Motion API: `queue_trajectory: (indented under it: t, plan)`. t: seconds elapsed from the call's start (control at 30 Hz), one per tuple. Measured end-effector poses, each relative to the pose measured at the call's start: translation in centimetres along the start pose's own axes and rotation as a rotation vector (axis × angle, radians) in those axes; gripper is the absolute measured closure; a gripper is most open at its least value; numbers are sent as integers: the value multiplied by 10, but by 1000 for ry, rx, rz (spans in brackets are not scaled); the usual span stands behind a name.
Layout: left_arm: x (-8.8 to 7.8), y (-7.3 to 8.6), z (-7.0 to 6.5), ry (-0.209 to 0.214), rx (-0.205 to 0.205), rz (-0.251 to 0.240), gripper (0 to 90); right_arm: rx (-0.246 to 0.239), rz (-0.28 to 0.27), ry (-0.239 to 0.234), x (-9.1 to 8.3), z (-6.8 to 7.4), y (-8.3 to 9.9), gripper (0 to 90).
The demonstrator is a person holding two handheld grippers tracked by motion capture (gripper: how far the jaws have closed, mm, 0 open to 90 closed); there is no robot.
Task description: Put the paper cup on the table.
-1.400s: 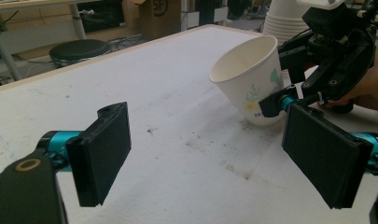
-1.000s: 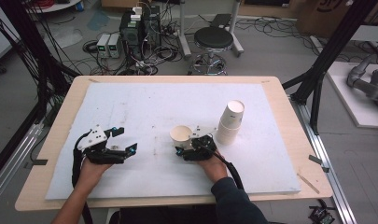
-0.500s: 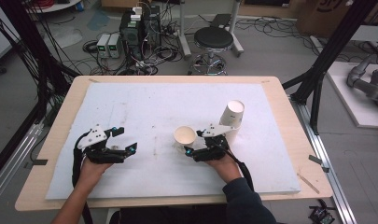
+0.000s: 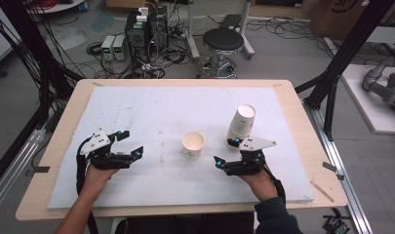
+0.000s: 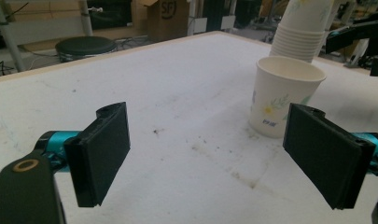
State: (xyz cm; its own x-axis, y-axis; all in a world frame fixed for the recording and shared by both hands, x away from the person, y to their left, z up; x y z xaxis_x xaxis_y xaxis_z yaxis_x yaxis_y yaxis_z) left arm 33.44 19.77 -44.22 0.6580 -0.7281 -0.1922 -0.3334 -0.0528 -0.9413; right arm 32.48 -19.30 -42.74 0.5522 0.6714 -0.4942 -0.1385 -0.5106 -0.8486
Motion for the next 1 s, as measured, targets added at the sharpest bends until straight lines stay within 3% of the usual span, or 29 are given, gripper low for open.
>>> queue_trajectory:
  t: [0.37, 0.57, 0.77, 1.0]
  plan:
    - [-2, -4, 1, -13, -8, -38, 152, -17, -29, 125, -56, -18, 16, 196]
    - [-4, -5, 0, -5, 3, -43, 152, 19, -51, 168, -78, -23, 25, 196]
    - [-4, -6, -3, 8, 5, -48, 153, 42, -61, 192, -86, -24, 33, 196]
    - [-4, -7, -4, 13, 8, -48, 152, 38, -59, 187, -83, -22, 32, 196]
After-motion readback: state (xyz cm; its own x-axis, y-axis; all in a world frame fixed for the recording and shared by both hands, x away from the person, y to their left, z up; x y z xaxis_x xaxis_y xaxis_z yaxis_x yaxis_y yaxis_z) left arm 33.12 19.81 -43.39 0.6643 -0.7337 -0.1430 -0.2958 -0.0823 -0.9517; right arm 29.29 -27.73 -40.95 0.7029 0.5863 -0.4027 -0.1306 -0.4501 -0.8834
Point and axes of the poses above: each handheld gripper's, and its own axes: x roughly forward along the jaws, y roughly out of its underside, z roughly to its left, the point moved 4 cm from there along x, roughly forward along the jaws, and after that the axes turned 11 degrees about -x, right-handed, at the moved point
